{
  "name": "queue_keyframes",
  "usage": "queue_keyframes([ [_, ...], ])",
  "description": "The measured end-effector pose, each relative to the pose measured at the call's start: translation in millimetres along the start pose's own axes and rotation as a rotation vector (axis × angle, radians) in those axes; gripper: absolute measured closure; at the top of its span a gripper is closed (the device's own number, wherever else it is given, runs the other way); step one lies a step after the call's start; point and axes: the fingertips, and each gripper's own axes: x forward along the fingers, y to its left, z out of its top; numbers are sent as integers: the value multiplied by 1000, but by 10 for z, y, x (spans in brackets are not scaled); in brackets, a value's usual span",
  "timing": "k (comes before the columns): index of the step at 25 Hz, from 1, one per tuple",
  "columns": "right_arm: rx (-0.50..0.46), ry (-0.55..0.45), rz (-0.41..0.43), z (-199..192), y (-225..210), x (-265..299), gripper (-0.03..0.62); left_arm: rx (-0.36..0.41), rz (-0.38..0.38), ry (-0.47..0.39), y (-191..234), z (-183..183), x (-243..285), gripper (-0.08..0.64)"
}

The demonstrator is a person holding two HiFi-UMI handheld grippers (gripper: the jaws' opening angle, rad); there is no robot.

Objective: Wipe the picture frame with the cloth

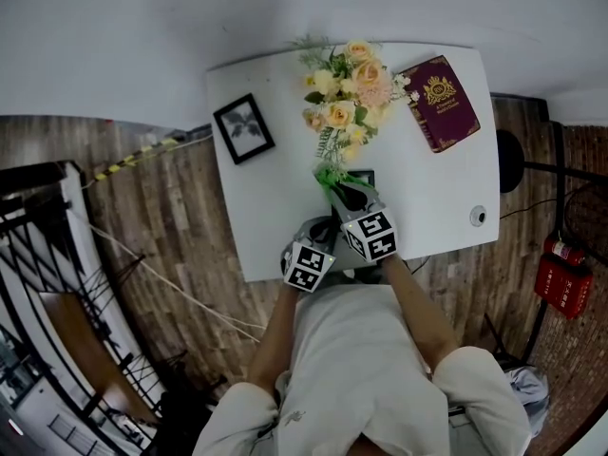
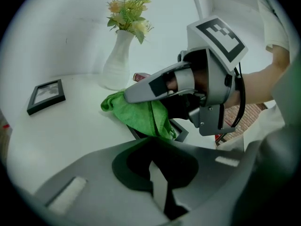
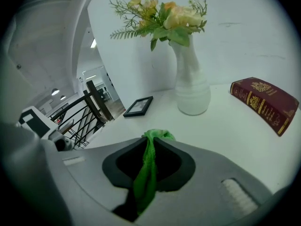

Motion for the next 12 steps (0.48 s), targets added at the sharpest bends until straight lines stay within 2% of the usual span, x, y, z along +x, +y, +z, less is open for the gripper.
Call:
queue_keyframes([
  [5,-14,43,-58,-125,-90,103,548,-1,9,1,3,-4,-2,540],
  [12,-32,57,-85,-141,-145,113,548,5,17,5,9,-10,3,540],
])
